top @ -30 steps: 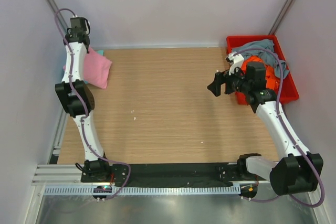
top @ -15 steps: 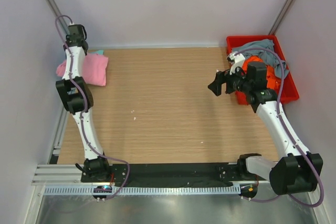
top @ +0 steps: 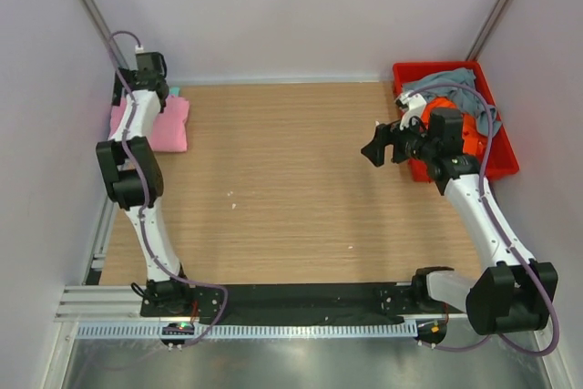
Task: Fold and stack the t-shirts
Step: Neatly place the folded tshirt to the corner
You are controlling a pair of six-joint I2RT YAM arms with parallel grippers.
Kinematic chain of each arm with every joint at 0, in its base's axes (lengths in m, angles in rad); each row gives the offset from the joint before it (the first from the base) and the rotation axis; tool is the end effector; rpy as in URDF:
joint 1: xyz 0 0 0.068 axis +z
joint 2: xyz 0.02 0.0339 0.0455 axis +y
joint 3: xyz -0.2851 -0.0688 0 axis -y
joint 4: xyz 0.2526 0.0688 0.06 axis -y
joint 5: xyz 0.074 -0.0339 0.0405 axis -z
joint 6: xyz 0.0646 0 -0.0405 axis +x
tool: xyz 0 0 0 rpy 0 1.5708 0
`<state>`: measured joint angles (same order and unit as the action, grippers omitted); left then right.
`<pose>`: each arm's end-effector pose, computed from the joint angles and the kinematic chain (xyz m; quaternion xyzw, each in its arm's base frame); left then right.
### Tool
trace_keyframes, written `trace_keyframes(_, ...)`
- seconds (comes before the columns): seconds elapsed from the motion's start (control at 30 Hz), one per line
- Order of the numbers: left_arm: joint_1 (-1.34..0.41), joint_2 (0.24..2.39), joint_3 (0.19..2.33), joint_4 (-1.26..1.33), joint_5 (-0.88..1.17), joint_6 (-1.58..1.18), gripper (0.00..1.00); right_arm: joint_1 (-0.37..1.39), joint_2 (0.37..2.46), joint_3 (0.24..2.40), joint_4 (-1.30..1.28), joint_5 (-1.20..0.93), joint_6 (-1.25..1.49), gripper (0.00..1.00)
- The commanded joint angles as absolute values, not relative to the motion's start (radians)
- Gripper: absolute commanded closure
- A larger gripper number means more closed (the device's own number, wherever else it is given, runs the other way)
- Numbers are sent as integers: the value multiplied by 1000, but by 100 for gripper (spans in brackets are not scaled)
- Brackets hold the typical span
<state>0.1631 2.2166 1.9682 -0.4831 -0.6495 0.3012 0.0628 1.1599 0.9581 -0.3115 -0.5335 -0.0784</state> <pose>0.5310 0.1270 0.2534 -0.0700 0.8724 0.3724 0.3087 0.2759 0.0503 0.3194 -0.1914 0.8214 0.2238 0.4884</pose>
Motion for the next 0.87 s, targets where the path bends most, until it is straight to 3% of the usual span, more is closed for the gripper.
trace_keyframes(0.0,10,1950,1848,-350,-591,232,0,46,1123,927,-241,-523,-74,5)
trace_keyframes(0.17,-211,1741,1737,-460,-470,71,0,12,1127,926,-218,-445,-2,0)
trace_keyframes(0.33,-227,1643,1639,-610,-4,-193,0,12,1141,976,-261,-217,100,0)
trace_keyframes(0.43,-229,1559,1464,-495,192,-186,0,12,1134,966,-302,-106,150,0)
trace_keyframes(0.83,-227,1368,1098,-348,354,-107,0,14,1031,884,-333,69,86,0)
